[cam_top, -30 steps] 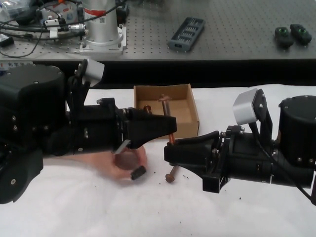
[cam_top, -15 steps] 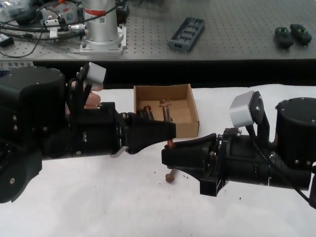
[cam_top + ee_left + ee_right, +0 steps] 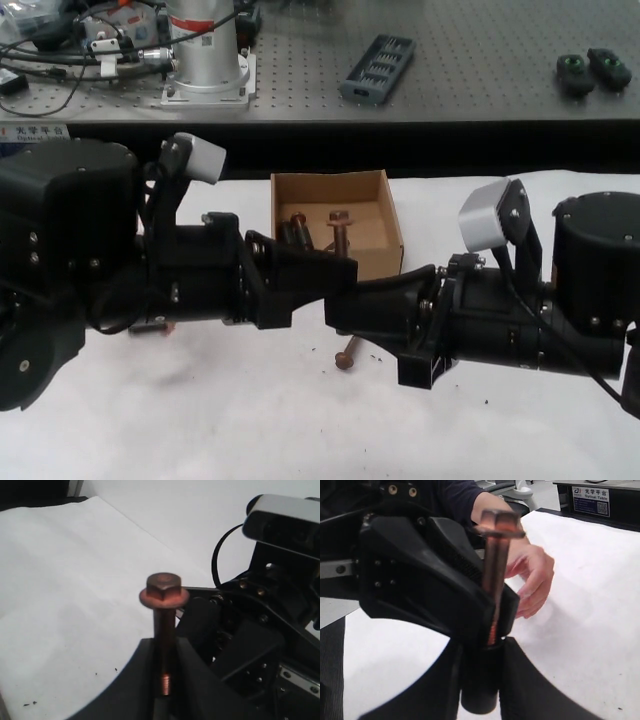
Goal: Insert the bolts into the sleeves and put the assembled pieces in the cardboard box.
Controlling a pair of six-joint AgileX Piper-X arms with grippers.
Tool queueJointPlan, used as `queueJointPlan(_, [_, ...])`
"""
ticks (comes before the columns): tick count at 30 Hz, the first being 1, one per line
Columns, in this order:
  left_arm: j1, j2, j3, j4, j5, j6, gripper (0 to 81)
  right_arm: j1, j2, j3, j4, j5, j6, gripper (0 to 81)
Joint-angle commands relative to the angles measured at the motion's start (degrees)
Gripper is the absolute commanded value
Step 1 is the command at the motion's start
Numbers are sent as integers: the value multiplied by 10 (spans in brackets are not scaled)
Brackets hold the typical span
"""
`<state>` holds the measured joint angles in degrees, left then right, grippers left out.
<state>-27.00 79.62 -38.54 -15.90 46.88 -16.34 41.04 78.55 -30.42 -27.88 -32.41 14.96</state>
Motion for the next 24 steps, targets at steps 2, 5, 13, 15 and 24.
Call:
queueJointPlan(2, [-1,-2,0,5,-16,13,64,1,-4,-14,-29,-2,5,103])
queueJointPlan(5, [-1,-2,0,4,-11,13,265,1,-4,-14,-29,-2,5,103])
queueJointPlan(13, [-4,-2,0,8,-11,13,459,-17,-4,-14,-29,-8,6,103])
queueJointPlan(15, [-4,-2,0,8,-11,13,459,-20,-4,-14,-29,-10,9,103])
queueJointPlan(24, [15,-17,0,-58,-105,7,459,-43,-4,-15,-20,-7,22,103])
